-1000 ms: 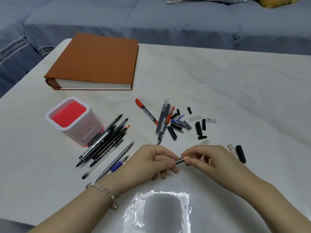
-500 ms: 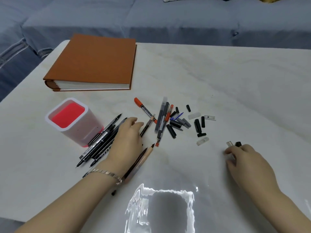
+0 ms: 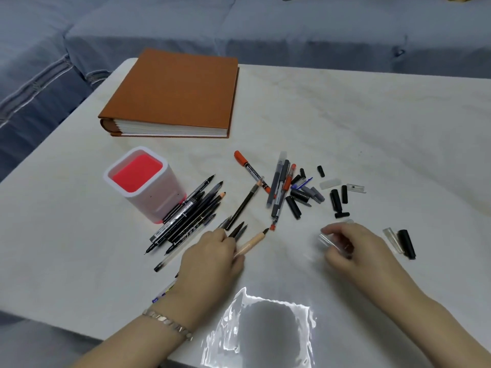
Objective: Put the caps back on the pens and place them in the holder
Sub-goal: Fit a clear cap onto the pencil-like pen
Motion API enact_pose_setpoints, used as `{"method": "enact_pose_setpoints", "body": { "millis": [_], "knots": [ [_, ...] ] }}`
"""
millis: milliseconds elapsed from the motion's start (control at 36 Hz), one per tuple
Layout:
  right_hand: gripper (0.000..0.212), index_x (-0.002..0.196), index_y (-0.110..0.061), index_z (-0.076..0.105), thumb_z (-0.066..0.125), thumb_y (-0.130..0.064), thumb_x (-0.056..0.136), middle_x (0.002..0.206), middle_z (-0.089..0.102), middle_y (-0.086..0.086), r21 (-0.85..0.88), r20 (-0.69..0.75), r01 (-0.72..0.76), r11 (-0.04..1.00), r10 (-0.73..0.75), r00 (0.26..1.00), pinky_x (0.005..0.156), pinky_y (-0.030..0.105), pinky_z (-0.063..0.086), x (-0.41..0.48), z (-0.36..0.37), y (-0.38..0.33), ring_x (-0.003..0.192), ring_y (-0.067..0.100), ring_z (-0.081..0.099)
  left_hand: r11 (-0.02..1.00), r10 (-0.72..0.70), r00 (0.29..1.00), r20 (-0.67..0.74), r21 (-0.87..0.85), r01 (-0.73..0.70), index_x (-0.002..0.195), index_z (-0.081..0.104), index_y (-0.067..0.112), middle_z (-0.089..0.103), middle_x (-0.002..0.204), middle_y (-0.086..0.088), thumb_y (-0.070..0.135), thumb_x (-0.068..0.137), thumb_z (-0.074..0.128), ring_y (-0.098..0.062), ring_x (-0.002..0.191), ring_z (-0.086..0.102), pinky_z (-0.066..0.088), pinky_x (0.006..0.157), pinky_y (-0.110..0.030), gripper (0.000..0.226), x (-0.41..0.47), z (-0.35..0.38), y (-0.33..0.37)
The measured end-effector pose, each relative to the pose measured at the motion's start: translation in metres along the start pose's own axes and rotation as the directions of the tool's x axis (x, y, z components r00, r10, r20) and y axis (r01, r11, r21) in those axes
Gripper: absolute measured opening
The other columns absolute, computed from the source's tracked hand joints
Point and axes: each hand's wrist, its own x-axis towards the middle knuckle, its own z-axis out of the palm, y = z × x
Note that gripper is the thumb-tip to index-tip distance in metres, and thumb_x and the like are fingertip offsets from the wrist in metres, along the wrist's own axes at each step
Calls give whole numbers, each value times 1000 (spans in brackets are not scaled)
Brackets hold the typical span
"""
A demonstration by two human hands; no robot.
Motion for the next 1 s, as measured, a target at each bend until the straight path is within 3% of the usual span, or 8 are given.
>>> {"method": "enact_pose_setpoints", "body": {
  "millis": [83, 194, 278, 389, 528, 667, 778, 1000],
  "knots": [
    [34, 89, -41, 50, 54, -8, 81, 86, 51, -15, 34, 31, 15, 999, -16, 999, 67, 6, 35, 1, 1, -4, 77, -4, 50, 997, 16, 999, -36, -69, -18, 67, 50, 17, 50, 66, 2, 31, 75, 51, -20, 58, 50, 23, 42, -23, 16, 1, -4, -6],
    [41, 80, -48, 52, 54, -7, 83, 80, 60, -5, 143, -5, 6, 990, -5, 1000, 63, 11, 39, 2, 3, -5, 66, 8, 55, 935, -21, 998, -63, -355, -3, 79, 42, 17, 45, 63, 2, 24, 88, 47, -14, 55, 39, 27, 49, -23, 13, 0, -13, -6],
    [31, 82, -35, 62, 56, -4, 84, 70, 65, 1, 340, -15, -11, 940, 17, 1000, 55, 7, 41, 1, 1, -11, 53, 3, 54, 877, 63, 996, -70, -473, -89, 94, 43, 25, 47, 65, 1, 22, 92, 45, -13, 54, 38, 29, 49, -22, 4, -1, -16, -5],
    [21, 77, -19, 67, 67, 2, 75, 60, 69, -2, 515, -48, 12, 857, 14, 999, 50, 9, 44, 1, -6, -25, 47, 0, 55, 856, 152, 984, -96, -485, -179, 105, 51, 34, 48, 68, 11, 35, 89, 41, -8, 63, 45, 33, 53, -17, 19, 0, -16, -2],
    [25, 74, -30, 74, 76, -7, 67, 72, 72, -9, 440, -47, 88, 894, -75, 996, 56, 8, 44, 1, -14, -32, 58, -1, 60, 862, 209, 975, -73, -457, -219, 107, 49, 41, 50, 76, 30, 53, 83, 34, 10, 75, 48, 34, 63, -6, 30, 1, -18, -1],
    [21, 78, -40, 72, 67, -38, 57, 79, 67, -3, 377, -49, 143, 915, -135, 990, 64, 14, 42, -2, -17, -30, 73, 14, 59, 859, 256, 964, -79, -439, -264, 111, 45, 42, 53, 78, 26, 53, 84, 36, 13, 75, 46, 34, 64, -4, 31, 0, -20, 3],
    [20, 80, -44, 69, 71, -33, 63, 81, 68, -12, 316, -34, 156, 936, -153, 988, 70, 18, 45, -2, -16, -28, 81, 13, 62, 857, 267, 959, -91, -432, -280, 113, 43, 43, 60, 83, 13, 54, 83, 34, 6, 76, 48, 36, 64, -8, 33, 0, -20, 4],
    [23, 71, -39, 68, 79, -20, 65, 77, 68, -24, 248, -31, 139, 959, -135, 990, 64, 8, 44, -2, -15, -21, 74, 0, 62, 870, 329, 940, -90, -359, -338, 106, 47, 42, 55, 76, 12, 51, 86, 37, 1, 70, 43, 35, 59, -14, 25, -1, -21, 7]
  ]
}}
